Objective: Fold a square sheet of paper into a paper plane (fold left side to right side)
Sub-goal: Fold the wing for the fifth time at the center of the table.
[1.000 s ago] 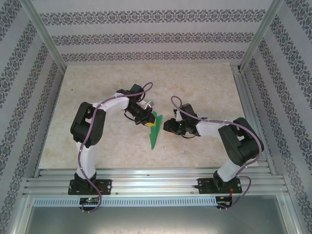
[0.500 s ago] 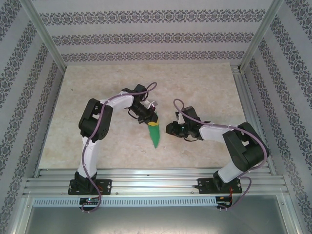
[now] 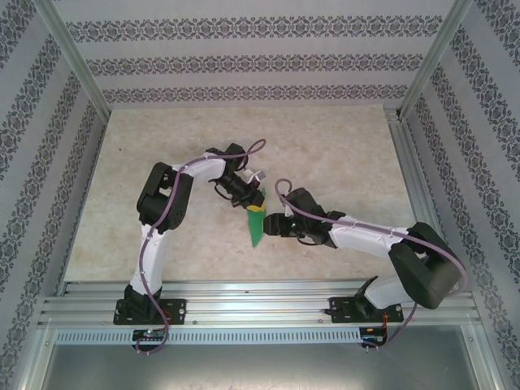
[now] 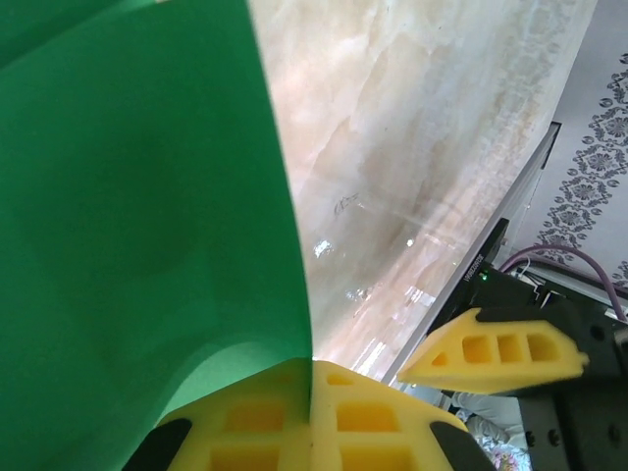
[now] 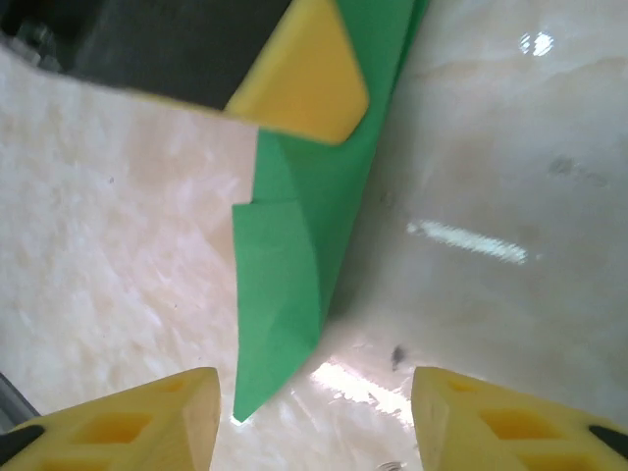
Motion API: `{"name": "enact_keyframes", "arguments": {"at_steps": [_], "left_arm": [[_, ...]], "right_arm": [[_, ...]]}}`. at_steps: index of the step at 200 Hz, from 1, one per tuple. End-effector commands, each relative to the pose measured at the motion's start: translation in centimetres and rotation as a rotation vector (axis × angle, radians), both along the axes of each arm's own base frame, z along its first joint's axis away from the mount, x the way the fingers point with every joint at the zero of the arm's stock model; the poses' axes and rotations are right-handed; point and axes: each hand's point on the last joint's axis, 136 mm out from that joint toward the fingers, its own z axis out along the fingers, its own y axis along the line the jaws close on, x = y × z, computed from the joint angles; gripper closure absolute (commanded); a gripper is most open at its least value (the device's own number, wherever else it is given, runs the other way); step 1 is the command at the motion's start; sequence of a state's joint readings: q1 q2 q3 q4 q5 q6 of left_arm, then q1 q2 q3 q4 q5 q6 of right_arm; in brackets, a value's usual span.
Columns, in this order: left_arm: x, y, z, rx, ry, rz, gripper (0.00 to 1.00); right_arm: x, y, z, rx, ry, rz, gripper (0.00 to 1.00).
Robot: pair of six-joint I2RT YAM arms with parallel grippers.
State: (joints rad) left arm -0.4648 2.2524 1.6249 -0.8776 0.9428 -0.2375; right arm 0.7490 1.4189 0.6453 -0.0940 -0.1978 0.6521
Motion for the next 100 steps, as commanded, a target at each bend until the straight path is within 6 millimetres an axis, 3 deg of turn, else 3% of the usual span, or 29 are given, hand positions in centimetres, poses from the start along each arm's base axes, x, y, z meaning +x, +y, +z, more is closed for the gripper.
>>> {"name": "enact_keyframes", "arguments": {"at_steps": [1, 36, 67, 100], "left_arm": [[0.2, 0.4, 0.3, -0.047, -0.001, -0.009, 1.0], [0.5, 0.0, 0.4, -0.068, -0.002, -0.002, 1.0], [0.5, 0.1, 0.6, -0.071, -0.005, -0.004, 1.0], [0.4, 0.4, 0.8, -0.076, -0.014, -0.002, 1.0]], "right_arm": [[0.5, -0.4, 0.6, -0.225, -0.108, -0.027, 0.36], [0.1, 2.1, -0.2, -0.385, -0.142, 0.014, 0.19], [0.5, 2.5, -1.9, -0.474, -0.117, 0.024, 0.19], [0.4, 2.0, -3.5, -0.542, -0.083, 0.038, 0.27]]}}
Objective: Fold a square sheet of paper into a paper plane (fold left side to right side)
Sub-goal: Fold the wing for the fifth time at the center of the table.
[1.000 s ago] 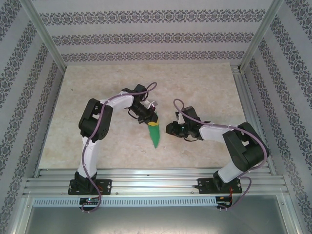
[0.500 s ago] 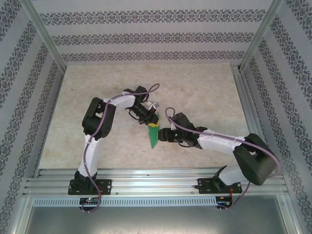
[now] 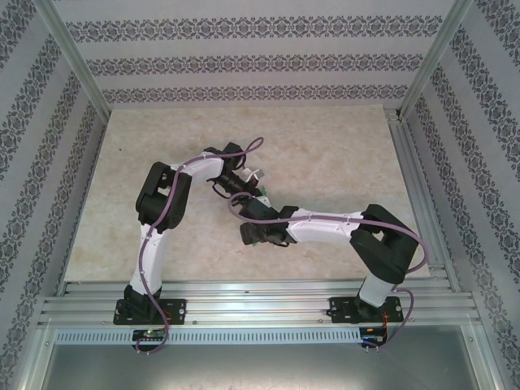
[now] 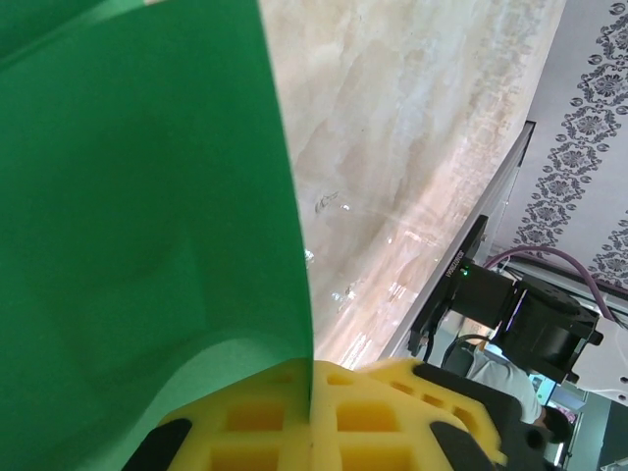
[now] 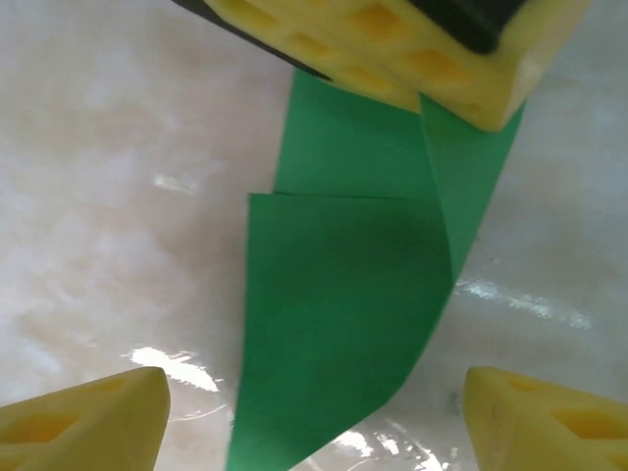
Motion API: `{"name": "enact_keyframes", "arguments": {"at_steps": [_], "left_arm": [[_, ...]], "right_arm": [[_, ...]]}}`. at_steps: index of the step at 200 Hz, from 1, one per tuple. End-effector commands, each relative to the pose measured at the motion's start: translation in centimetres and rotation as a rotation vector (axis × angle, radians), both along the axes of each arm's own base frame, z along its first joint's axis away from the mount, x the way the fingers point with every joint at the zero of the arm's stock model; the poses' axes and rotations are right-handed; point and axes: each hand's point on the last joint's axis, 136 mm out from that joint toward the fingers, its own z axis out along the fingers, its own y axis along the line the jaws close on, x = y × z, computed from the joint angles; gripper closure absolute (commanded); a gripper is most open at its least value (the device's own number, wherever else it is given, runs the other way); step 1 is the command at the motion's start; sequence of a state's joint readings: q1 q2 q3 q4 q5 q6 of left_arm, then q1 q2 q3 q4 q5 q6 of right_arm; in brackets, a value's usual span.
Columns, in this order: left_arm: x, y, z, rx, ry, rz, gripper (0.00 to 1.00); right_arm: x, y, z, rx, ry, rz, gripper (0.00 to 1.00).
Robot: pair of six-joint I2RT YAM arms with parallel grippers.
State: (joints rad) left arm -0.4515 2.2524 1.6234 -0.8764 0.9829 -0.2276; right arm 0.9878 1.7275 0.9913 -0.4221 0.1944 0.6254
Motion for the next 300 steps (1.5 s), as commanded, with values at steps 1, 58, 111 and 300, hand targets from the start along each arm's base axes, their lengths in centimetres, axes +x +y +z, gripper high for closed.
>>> {"name": "enact_keyframes", "arguments": {"at_steps": [1, 58, 111, 300], "left_arm": [[0.2, 0.3, 0.3, -0.037, -0.025, -0.006, 1.0], [0.4, 1.7, 0.3, -0.047, -0.029, 0.019, 1.0], [0.8, 2.1, 1.2, -0.082, -0.042, 0.03, 1.0], [0.0, 5.3, -1.2, -0.107, -0.019, 0.117, 1.0]], "right_arm": [[0.3, -1.4, -0.5, -0.099, -0.008, -0.014, 0.28], [0.0, -1.8, -1.8, -0.072, 0.04, -0.007, 0.41], [-0.4, -1.5, -2.4, -0.066, 0.072, 0.03, 0.42], [-0.4, 0.9, 2.4, -0.033, 0.02, 0.173, 0.42]]}}
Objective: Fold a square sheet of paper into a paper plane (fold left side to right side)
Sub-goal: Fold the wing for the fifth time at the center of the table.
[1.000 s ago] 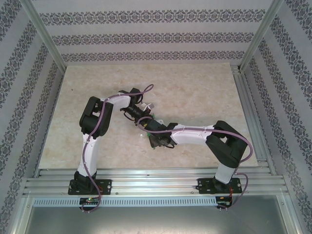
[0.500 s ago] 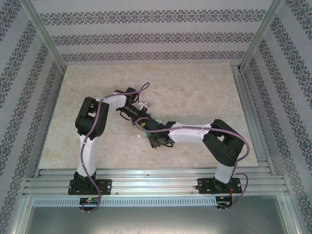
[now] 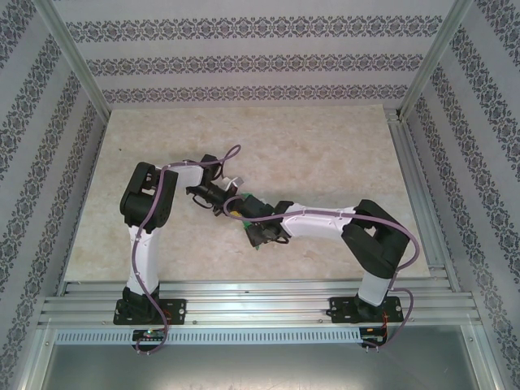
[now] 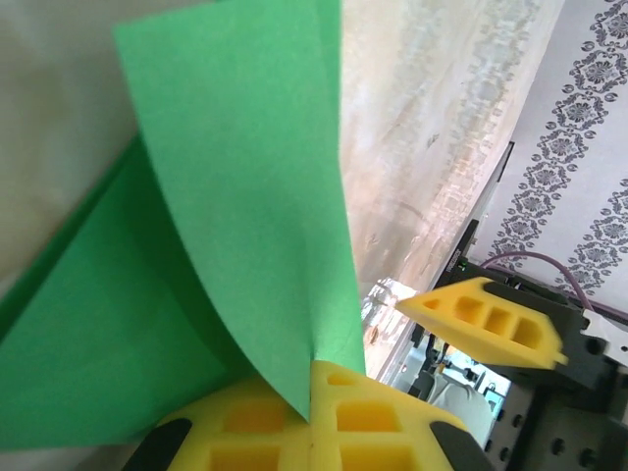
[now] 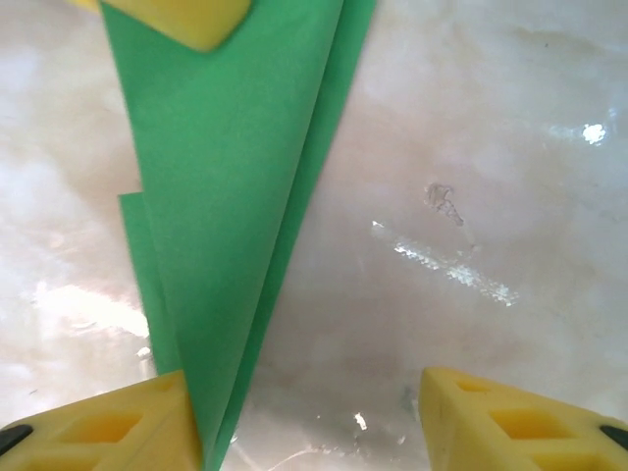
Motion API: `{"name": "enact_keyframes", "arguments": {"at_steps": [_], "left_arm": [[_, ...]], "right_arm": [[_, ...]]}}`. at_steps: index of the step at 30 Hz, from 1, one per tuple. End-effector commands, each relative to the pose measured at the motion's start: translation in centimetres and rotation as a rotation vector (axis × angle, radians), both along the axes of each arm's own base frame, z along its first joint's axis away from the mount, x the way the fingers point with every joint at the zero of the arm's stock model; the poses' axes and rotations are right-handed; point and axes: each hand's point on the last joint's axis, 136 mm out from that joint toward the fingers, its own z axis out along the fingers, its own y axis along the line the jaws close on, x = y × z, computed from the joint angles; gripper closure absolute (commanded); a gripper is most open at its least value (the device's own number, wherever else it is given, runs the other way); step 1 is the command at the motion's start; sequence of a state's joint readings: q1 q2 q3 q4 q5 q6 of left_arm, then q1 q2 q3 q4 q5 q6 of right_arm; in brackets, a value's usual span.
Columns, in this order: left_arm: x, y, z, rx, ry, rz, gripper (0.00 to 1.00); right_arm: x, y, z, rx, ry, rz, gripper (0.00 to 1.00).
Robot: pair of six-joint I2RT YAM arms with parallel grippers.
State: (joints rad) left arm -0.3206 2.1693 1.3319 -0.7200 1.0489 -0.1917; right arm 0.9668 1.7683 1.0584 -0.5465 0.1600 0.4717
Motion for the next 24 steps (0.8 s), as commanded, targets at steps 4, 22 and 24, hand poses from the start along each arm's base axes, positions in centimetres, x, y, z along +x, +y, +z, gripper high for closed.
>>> {"name": "enact_keyframes", "arguments": {"at_steps": [4, 22, 24], "left_arm": [[1.3, -0.2, 0.9, -0.049, -0.06, 0.014, 1.0], [1.7, 0.5, 1.1, -0.043, -0.061, 0.021, 1.0], [1.7, 0.6, 1.3, -0.044, -0.069, 0.021, 1.0]], "right_arm": [[-0.3, 2.1, 2.7, 0.081, -0.01, 0.038, 0.42], [-1.8, 0.9, -2.2, -0.03, 0.078, 0.023, 0.57], [-2.0, 0.6, -2.5, -0.041, 0.087, 0.023, 0.6]]}}
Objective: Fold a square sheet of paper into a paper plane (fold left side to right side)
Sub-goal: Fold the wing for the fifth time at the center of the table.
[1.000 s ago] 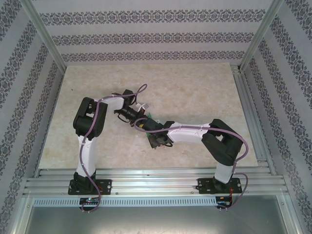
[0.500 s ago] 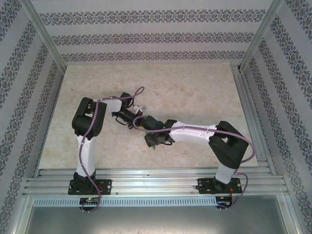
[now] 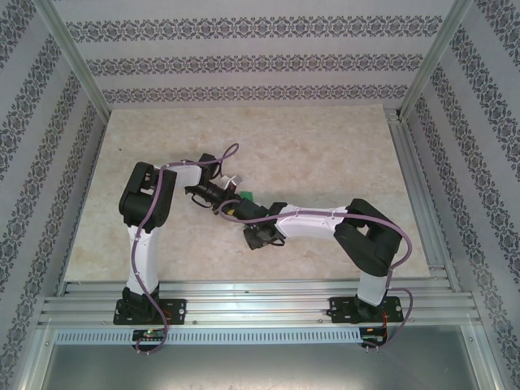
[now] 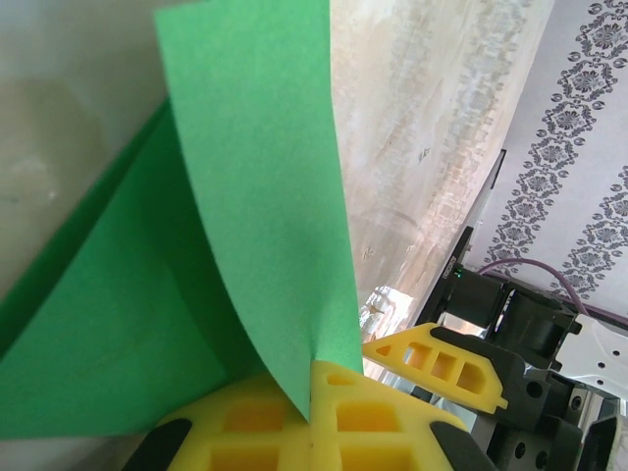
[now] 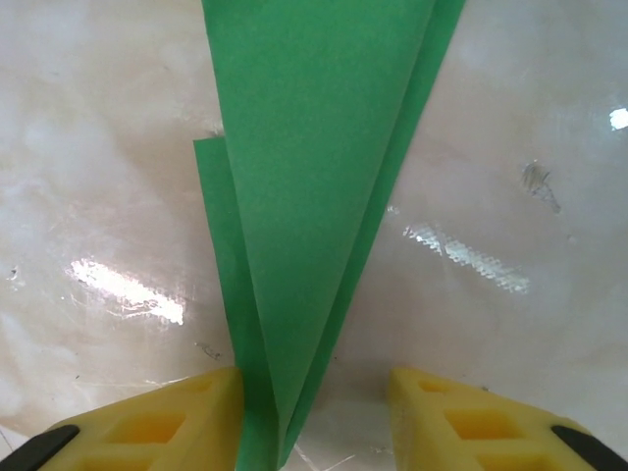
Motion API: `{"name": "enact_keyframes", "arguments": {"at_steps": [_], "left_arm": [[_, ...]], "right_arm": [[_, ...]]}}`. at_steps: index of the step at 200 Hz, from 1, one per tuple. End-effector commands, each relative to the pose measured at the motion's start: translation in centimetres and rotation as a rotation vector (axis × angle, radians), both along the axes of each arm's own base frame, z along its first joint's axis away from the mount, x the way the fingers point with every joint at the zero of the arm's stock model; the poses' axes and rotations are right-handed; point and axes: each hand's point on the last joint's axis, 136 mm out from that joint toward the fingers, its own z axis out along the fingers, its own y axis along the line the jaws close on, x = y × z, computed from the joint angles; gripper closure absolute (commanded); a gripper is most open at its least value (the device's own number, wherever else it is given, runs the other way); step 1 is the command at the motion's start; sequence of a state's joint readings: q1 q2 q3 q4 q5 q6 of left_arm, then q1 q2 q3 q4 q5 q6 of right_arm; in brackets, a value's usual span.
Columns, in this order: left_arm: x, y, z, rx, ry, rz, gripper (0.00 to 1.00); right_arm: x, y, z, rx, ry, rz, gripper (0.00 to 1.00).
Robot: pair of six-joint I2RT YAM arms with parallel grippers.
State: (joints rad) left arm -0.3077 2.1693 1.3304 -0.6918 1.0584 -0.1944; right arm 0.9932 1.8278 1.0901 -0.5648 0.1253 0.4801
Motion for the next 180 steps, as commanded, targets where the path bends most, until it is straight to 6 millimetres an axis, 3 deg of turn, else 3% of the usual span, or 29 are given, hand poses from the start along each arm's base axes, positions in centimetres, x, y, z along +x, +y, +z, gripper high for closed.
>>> {"name": "enact_keyframes", "arguments": {"at_steps": [1, 81, 108, 145, 180], "left_arm": [[1.0, 0.4, 1.2, -0.028, -0.051, 0.008, 1.0], [1.3, 1.2, 1.8, -0.035, -0.07, 0.016, 1.0], [1.4, 1.3, 0.7, -0.018, -0.041, 0.019, 1.0], [1.2, 1.6, -1.0, 0.024, -0.015, 0.019, 1.0], [1.0, 1.8, -1.9, 0.053, -0.001, 0.017, 1.0]], "right_arm": [[-0.9, -0.5, -1.3, -0.028, 0.04, -0.002, 0.62], [-1.6, -1.5, -2.1, -0.058, 0.063, 0.003, 0.67], [-1.5, -0.9, -1.7, -0.012, 0.062, 0.008, 0.67], [-1.1, 1.1, 0.6, 0.133, 0.054, 0.018, 0.63], [-0.4, 2.0, 5.7, 0.352, 0.042, 0.002, 0.54]]}}
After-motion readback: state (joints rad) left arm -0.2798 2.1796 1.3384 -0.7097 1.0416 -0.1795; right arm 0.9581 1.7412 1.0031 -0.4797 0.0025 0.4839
